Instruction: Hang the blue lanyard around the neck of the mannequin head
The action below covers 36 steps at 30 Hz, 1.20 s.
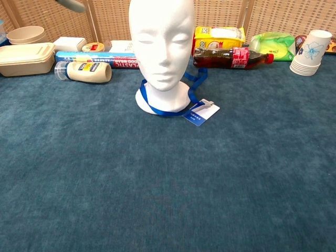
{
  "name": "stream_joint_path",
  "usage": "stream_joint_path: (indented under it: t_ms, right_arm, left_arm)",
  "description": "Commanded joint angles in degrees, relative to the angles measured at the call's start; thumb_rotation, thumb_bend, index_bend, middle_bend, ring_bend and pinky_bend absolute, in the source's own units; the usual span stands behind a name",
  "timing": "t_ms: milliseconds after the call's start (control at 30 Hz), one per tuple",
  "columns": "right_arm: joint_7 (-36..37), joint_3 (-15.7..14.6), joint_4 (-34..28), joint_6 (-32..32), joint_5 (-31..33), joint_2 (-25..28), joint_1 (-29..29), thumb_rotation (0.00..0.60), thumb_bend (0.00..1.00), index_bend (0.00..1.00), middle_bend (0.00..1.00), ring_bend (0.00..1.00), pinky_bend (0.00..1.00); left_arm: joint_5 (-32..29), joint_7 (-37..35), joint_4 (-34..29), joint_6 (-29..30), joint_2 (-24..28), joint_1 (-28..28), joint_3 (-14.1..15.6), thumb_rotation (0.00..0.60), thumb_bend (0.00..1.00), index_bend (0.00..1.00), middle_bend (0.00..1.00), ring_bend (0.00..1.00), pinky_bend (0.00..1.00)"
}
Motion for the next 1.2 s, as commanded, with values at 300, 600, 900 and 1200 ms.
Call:
stream_joint_path:
  t_ms: [300,600,900,1200]
  right_arm:
    - [3.87,-9.10,-19.22,17.48,-19.35,6.97,-19.05,0.472,0.34,0.27,0.29,0.26,0.30]
    - [4.55,-18.88,-22.24,25.92,-33.21,7.77,-30.48,0.475,0.34,0.29,0.32,0.29,0.30]
    - [7.93,-26.31,-18.30,33.07,-44.24,8.59,-40.84,0.471,0.34,0.31,0.33,0.30,0.31]
    - [5.39,-30.12,-13.57,37.99,-47.94,7.29,-47.92,0.475,0.34,0.33,0.38,0.35,0.35]
  left_arm:
    - [18.71,-14.73,-6.21,4.34,8.08,16.71,9.88,0.515,0.17,0.12,0.12,0.04,0.17]
    - [35.20,-22.35,-5.47,10.78,9.80,27.02,18.56,0.520,0.17,0.14,0.13,0.05,0.17]
    - [47.74,-26.57,-3.17,20.92,10.30,36.91,25.13,0.519,0.17,0.18,0.15,0.07,0.17]
    - [54.54,-24.68,-1.95,29.18,9.00,44.89,29.40,0.518,0.17,0.26,0.20,0.12,0.19]
